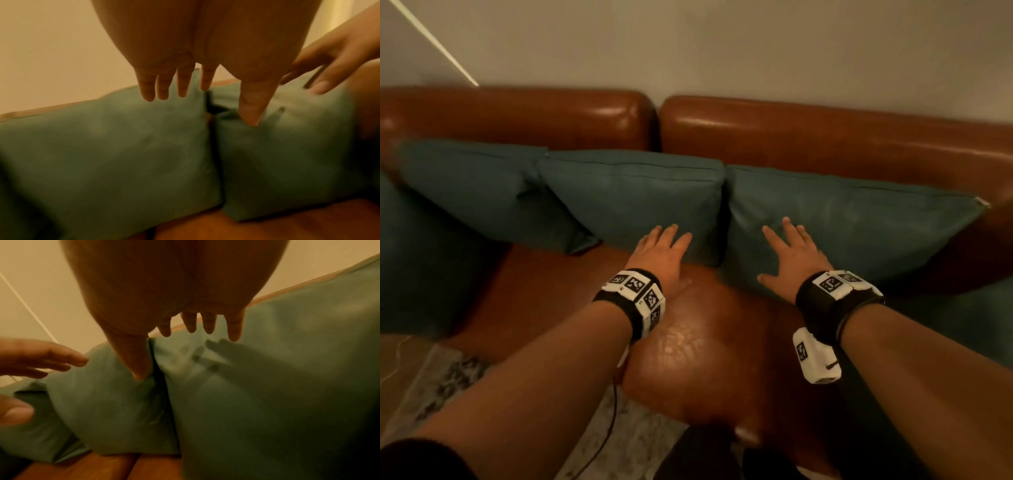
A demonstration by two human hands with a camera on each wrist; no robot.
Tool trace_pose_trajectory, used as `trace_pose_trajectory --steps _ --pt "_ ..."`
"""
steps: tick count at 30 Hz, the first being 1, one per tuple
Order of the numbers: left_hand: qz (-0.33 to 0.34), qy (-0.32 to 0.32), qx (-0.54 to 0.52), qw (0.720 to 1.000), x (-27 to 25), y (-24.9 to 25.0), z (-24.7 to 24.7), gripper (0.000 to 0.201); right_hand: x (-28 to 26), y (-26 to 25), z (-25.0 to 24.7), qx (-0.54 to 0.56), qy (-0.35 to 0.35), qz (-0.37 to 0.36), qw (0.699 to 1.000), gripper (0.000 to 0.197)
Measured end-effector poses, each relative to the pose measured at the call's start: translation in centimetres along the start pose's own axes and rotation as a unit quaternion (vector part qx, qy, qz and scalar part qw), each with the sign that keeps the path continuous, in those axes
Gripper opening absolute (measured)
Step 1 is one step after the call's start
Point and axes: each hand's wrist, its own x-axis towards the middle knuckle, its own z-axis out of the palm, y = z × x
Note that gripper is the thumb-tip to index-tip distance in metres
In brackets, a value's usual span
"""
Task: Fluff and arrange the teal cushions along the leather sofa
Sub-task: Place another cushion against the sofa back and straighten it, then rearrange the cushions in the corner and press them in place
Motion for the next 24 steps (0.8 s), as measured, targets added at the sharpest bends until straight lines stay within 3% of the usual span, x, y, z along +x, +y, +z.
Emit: trace_pose_trajectory --steps 5,11,14,20,22,24 --pt "-0.067 0.035 0.023 0.997 0.3 -7.1 -1.6 0.093 1.5 -3.9 -1.7 -0.01 0.025 -0.014 1.0 0.096" --pt "-0.104 0.067 0.064 0.99 4.1 -18.8 -3.6 0.105 7.4 -13.2 -2.5 -0.096 0.095 -0.057 0.989 0.107" --pt "-0.057 0.047 0.084 0.994 8.4 -24.6 -4.2 0.116 11.2 -17.7 -2.0 -0.15 0.077 -0.005 0.986 0.116" --pt "0.068 -0.03 0.045 0.996 15.2 -30.6 -4.6 0.104 16.8 -23.9 -0.8 -0.163 0.055 0.2 0.964 0.131" --pt "0.112 -0.033 -0.002 0.993 15.1 -32.3 -5.7 0.093 18.2 -27.6 0.0 -0.132 0.052 0.191 0.971 0.126" --pt "0.126 0.001 -0.054 0.991 14.2 -35.5 -6.9 0.08 19.4 -31.8 1.4 -0.115 0.075 0.104 0.985 0.109"
